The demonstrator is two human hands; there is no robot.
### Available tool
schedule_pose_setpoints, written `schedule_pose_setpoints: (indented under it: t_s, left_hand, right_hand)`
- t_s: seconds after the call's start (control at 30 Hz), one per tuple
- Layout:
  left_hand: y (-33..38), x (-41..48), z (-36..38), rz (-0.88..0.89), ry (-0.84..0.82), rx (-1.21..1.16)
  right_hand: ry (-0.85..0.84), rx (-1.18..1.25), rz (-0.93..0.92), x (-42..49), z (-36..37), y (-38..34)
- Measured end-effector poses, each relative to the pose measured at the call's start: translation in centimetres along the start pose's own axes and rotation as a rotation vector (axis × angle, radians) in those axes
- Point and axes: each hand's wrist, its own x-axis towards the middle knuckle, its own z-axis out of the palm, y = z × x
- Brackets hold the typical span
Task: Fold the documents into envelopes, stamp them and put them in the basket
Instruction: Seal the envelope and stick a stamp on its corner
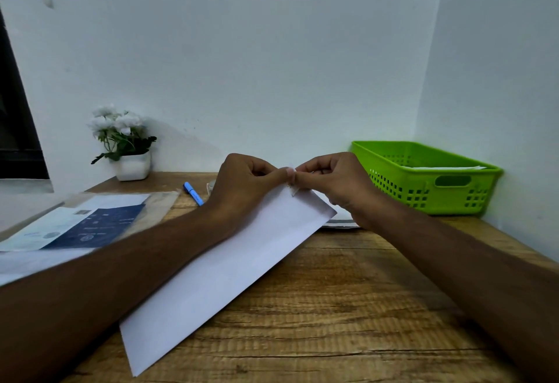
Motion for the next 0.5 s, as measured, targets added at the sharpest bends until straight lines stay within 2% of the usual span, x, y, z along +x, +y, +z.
schedule_pose_setpoints:
  t_s: [0.23,0.5]
  left_hand:
    - [-0.29,0.39,-0.10,0.055,0.009,0.040]
    - [-0.57,0.83,-0.18,0.131,-0.018,0.108]
  right_hand:
    - [-0.017,-0.021,0.016,-0.09,-0.11,-0.07]
    - [-0.067,-0.013,0.113,0.15,-0.37,-0.12]
